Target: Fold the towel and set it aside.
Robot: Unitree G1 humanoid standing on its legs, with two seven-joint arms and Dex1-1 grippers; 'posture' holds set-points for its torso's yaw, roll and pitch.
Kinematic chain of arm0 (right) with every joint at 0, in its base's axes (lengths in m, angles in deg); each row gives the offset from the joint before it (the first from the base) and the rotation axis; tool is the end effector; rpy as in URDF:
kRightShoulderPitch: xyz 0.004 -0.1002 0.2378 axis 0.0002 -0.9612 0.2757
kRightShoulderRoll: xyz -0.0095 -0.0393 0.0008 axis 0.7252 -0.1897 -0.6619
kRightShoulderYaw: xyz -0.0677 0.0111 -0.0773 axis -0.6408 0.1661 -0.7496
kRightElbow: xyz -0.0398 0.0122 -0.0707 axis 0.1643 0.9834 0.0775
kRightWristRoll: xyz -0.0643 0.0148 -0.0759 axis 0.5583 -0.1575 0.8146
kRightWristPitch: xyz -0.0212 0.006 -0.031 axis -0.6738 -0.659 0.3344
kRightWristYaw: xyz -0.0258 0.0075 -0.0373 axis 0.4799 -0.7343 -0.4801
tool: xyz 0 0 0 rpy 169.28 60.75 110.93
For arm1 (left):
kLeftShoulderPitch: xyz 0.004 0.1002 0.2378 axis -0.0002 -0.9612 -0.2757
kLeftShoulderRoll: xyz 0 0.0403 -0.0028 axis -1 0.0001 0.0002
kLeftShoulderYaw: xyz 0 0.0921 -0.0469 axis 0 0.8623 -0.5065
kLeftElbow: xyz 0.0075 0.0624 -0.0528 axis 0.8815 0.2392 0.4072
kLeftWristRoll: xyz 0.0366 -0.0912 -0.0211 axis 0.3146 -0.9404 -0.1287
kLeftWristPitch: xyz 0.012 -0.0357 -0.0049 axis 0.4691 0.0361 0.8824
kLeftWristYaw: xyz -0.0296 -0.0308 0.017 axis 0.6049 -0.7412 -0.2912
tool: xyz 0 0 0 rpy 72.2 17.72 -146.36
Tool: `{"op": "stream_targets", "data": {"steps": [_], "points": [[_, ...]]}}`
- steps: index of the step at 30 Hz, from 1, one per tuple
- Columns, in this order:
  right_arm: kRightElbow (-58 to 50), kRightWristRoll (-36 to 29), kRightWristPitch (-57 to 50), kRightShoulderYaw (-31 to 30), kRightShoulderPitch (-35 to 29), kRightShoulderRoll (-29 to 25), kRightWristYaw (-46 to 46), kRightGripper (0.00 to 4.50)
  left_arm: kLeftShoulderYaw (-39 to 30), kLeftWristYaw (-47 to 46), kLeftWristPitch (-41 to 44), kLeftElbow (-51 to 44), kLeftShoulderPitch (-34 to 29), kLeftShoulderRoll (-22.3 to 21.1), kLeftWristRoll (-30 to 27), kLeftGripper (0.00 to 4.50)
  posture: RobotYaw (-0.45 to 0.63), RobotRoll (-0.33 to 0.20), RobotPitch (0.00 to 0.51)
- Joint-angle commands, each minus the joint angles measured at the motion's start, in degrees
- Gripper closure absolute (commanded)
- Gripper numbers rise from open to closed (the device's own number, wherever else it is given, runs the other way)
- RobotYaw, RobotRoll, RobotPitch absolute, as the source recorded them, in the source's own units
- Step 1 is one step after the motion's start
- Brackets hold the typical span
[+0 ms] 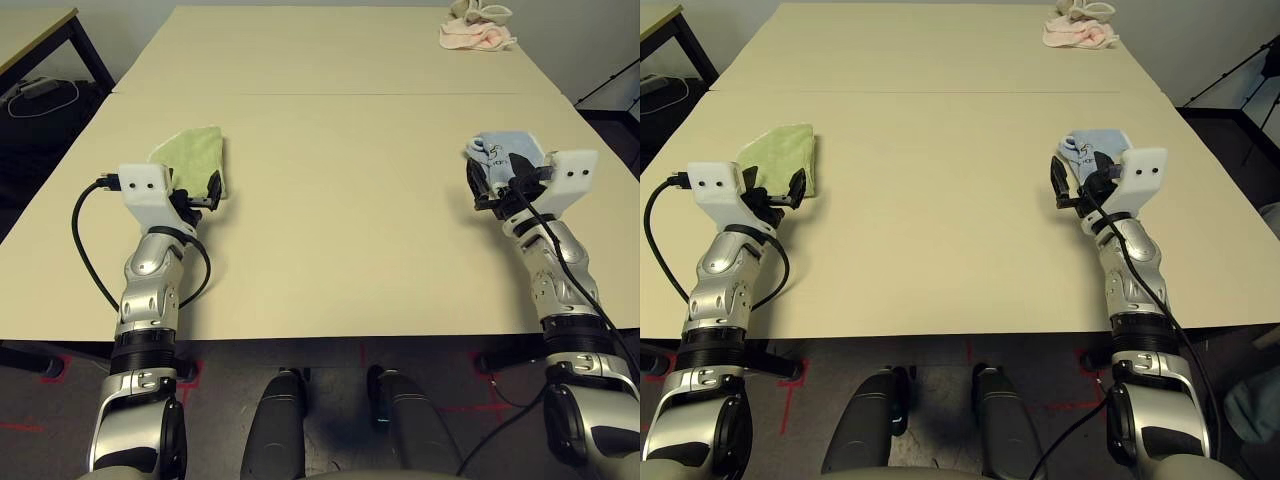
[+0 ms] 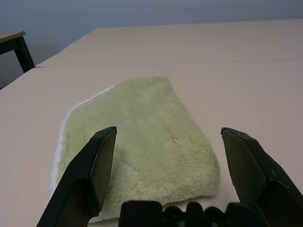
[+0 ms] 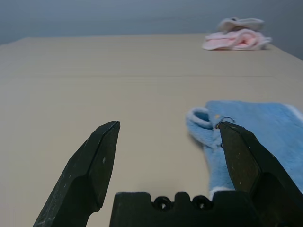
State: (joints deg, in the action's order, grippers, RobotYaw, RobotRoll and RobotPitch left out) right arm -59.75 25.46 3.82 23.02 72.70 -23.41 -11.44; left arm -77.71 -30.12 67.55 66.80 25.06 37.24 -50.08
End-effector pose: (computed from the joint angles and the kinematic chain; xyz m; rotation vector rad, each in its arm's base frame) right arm 0.2900 -0.2457 0.1150 0.0810 -0.2369 0.0599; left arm 0.2755 0.2633 0.1210 0.0959 -0.1872 0.0654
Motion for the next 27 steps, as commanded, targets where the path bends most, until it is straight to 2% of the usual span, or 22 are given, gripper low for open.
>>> {"op": "stream_targets", "data": {"steps": [1,16,27], "points": [[-1.62,-0.97,-1.12,1.90,-0.08,0.60,-2.97,0.00,-0.66,-0.74,-0.46,0.11,-0.48,0.29,0.10,0.03,0.06,0.000,0.149],[-2.43,-0.26,-1.44,0.70,-0.21,0.29,-2.78,0.00,-0.11,-1.73,-1.67,2.31,1.16,0.10,1.35,0.03,0.06,0.000,0.148],[-2.25,-0.19,-1.36,0.48,0.06,0.32,-2.72,0.00,-1.14,0.62,-4.77,1.62,2.73,1.56,-1.94,0.03,0.06,0.000,0.147]]}}
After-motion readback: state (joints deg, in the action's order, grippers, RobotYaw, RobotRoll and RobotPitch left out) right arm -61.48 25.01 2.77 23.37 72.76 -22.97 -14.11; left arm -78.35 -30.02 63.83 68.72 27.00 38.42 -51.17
